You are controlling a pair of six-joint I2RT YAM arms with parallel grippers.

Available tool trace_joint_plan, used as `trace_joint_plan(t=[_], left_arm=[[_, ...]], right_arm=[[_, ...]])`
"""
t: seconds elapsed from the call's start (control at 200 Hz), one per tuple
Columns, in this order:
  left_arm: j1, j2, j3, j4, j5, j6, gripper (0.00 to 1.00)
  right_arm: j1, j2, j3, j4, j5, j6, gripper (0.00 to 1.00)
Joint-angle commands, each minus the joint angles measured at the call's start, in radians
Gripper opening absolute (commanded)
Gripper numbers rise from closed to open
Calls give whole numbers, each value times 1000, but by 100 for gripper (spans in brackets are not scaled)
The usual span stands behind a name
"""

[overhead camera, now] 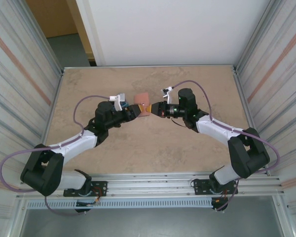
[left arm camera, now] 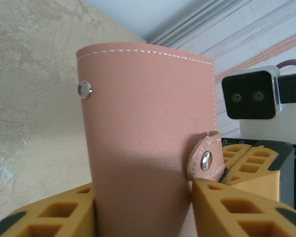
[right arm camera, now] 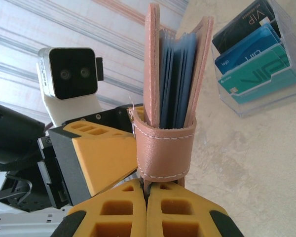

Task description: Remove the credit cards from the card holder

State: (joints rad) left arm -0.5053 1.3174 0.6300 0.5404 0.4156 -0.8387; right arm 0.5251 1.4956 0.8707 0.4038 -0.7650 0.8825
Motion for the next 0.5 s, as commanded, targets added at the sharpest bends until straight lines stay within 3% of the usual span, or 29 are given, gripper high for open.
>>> trace_joint_plan(t=[0.0,0.311,0.496], left_arm=[[-2,-14,-6,47,50,11,42],[-1,-42,-7,62,88,34,33],[-2,-51,-1,59,116,57,25]], right_arm=[[7,-1,30,50,-26,5,0],[7,5,28,39,-18,-5,0],[20,-7,49,-67,20,-65,0]])
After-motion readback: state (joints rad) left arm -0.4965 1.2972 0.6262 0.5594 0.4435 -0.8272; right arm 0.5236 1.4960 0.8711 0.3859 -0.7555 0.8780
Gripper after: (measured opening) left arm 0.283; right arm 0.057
